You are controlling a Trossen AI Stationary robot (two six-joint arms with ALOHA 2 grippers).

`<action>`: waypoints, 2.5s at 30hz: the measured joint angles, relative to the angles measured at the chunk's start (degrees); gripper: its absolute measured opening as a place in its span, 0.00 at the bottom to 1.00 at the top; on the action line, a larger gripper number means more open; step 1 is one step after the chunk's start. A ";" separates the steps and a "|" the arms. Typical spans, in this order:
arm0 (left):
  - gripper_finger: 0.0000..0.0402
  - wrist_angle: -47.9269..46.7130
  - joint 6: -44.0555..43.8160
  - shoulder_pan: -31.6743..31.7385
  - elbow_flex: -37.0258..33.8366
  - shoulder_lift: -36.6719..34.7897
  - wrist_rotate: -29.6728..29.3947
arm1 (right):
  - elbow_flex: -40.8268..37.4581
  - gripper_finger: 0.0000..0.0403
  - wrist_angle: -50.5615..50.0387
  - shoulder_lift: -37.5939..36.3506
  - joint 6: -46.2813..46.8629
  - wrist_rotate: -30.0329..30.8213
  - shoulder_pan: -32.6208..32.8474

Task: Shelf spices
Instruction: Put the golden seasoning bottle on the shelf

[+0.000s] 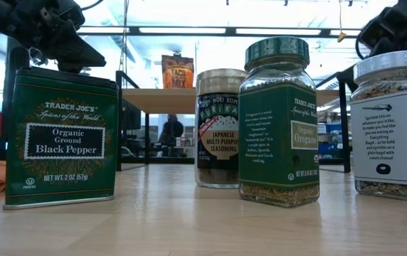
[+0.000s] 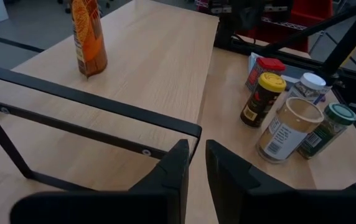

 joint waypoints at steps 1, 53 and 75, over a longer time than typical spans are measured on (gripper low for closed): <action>0.15 0.00 -0.04 0.00 0.00 0.00 0.11 | 1.59 0.00 -1.45 1.15 -0.46 2.95 2.19; 0.09 -0.07 -3.64 -16.32 0.02 0.02 -2.74 | 76.58 0.72 -29.71 75.93 -3.85 0.56 8.10; 0.05 13.64 -10.29 -37.54 0.04 16.82 -21.09 | 76.49 0.70 -35.43 79.49 0.62 4.03 8.57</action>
